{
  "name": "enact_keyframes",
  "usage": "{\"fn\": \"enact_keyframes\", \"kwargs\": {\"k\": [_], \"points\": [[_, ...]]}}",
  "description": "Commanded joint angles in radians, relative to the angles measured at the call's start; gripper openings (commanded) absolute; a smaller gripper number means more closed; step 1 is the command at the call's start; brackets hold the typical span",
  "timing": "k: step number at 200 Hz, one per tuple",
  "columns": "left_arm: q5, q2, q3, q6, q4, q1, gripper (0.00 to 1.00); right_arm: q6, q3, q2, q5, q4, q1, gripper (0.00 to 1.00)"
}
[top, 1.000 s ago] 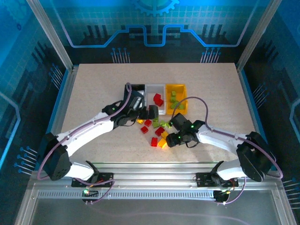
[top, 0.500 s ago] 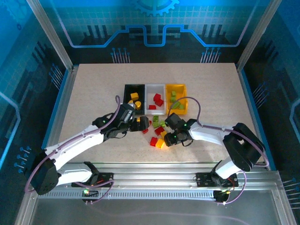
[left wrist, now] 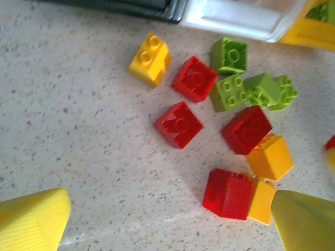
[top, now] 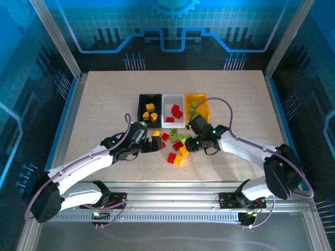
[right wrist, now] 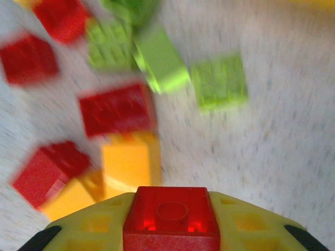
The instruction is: Sort the legos into containers by color
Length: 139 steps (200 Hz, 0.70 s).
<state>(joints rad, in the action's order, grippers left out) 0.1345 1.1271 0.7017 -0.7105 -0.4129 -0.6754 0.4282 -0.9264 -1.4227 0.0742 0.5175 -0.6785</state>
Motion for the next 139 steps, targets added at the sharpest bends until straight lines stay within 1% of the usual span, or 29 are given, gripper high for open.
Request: {"fn": "enact_keyframes", "kwargs": {"k": [1, 53, 78, 95, 106, 128, 139], "points": [[0.009, -0.027, -0.043, -0.038, 0.008, -0.003, 0.99, -0.002, -0.165, -0.080, -0.016, 0.019, 0.022, 0.29], [-0.022, -0.053, -0.087, -0.051, 0.005, -0.004, 0.99, 0.078, -0.569, -0.475, 0.062, 0.077, 0.044, 0.29], [-0.034, -0.059, -0.099, -0.048, 0.008, -0.005, 0.99, 0.100, -0.710, -0.607, 0.069, 0.104, 0.060, 0.30], [-0.045, -0.057, -0.106, -0.044, 0.014, -0.006, 0.99, 0.103, -0.795, -0.672, 0.084, 0.140, 0.063, 0.32], [-0.050, -0.055, -0.109, -0.042, 0.017, -0.006, 0.99, 0.107, -0.831, -0.699, 0.088, 0.159, 0.065, 0.35], [-0.059, -0.050, -0.113, -0.037, 0.028, -0.008, 0.99, 0.112, -0.871, -0.719, 0.087, 0.173, 0.065, 0.49], [-0.064, -0.045, -0.113, -0.033, 0.032, -0.008, 0.99, 0.112, -0.883, -0.714, 0.085, 0.178, 0.065, 0.53]]}}
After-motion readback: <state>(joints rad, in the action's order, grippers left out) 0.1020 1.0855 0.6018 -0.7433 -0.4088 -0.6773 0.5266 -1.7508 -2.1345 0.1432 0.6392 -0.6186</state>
